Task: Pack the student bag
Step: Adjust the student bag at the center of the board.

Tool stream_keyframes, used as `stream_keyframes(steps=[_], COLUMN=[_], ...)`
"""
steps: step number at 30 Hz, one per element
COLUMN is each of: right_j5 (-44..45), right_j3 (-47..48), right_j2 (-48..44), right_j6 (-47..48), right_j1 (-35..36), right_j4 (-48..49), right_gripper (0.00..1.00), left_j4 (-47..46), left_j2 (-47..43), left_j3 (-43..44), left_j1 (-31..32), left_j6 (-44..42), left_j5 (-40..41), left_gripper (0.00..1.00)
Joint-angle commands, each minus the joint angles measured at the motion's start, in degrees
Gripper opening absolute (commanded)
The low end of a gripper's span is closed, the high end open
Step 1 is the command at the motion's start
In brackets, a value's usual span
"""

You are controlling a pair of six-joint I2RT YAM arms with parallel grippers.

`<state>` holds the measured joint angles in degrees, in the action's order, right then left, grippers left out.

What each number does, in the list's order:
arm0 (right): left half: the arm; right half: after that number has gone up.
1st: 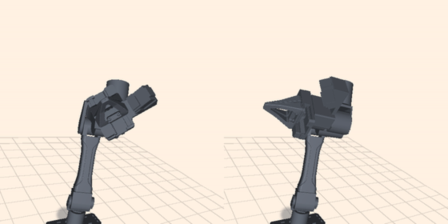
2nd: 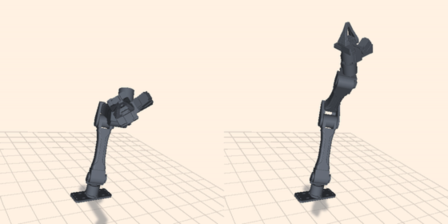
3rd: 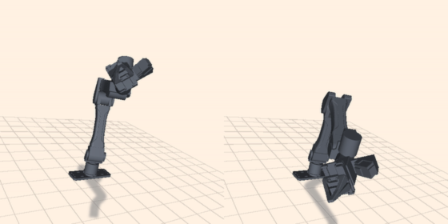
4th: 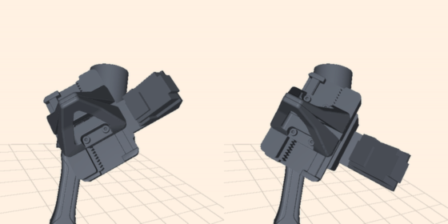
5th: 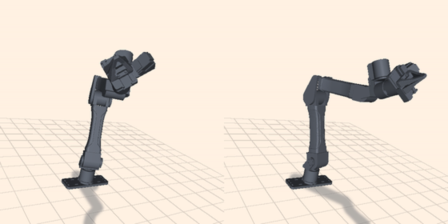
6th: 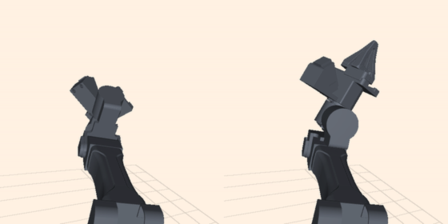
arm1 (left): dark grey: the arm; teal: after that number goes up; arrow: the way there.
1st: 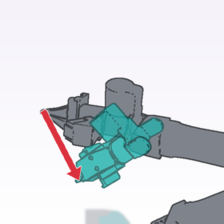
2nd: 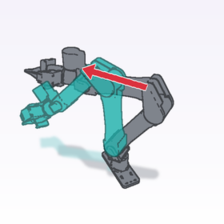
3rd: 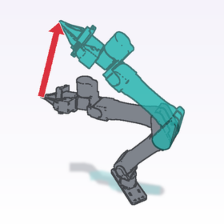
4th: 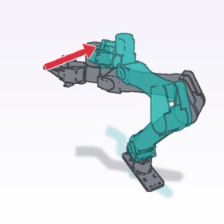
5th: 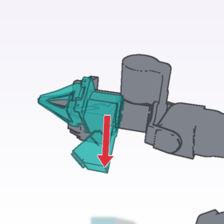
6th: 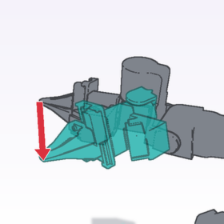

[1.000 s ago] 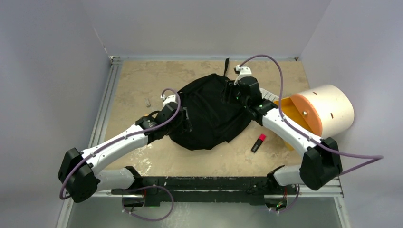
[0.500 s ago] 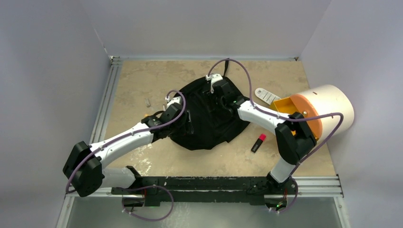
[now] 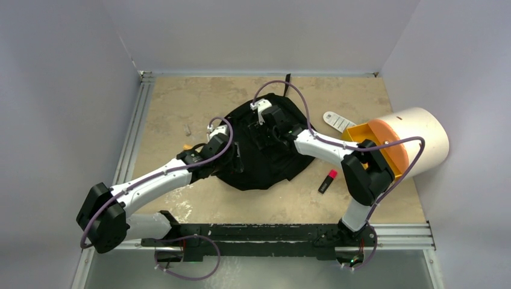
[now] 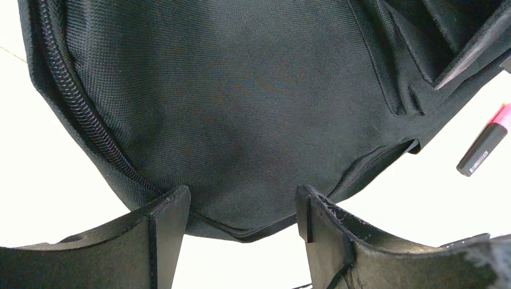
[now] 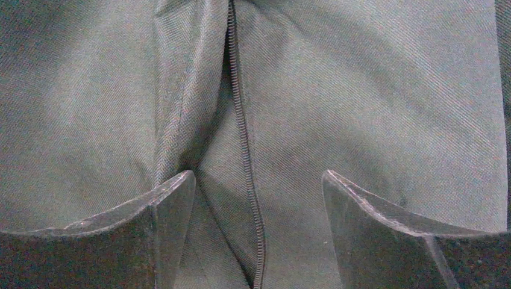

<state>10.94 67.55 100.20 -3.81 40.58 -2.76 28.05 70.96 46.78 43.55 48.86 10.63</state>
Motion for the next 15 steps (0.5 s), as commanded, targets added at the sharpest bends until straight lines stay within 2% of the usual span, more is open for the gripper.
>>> stream_keyframes(steps=[1,9,15], right_j5=[-3.7,-1.2,11.3], right_j3=[0.9,1.8,1.5], right_j2=[-1.1,2.2,3.5], right_j6=[2.3,3.6,2.2], right_j1=[0.6,0.8,0.9], right_j4=[0.9,-2.5,-4.7], right_gripper=[0.81,0.81,0.67], left_j4=[-0.3,-0.1,-0.1], left_j2=[-2.1,-2.4,-2.7], left_j3=[-0.9,-1.4,-1.6], left_j1=[-0.3,-0.3,-0.4], left_j6=[0.0,0.2,0.4], left_j5=[-0.3,-0.3,-0.4], left_gripper=[0.64,0.64,0.64])
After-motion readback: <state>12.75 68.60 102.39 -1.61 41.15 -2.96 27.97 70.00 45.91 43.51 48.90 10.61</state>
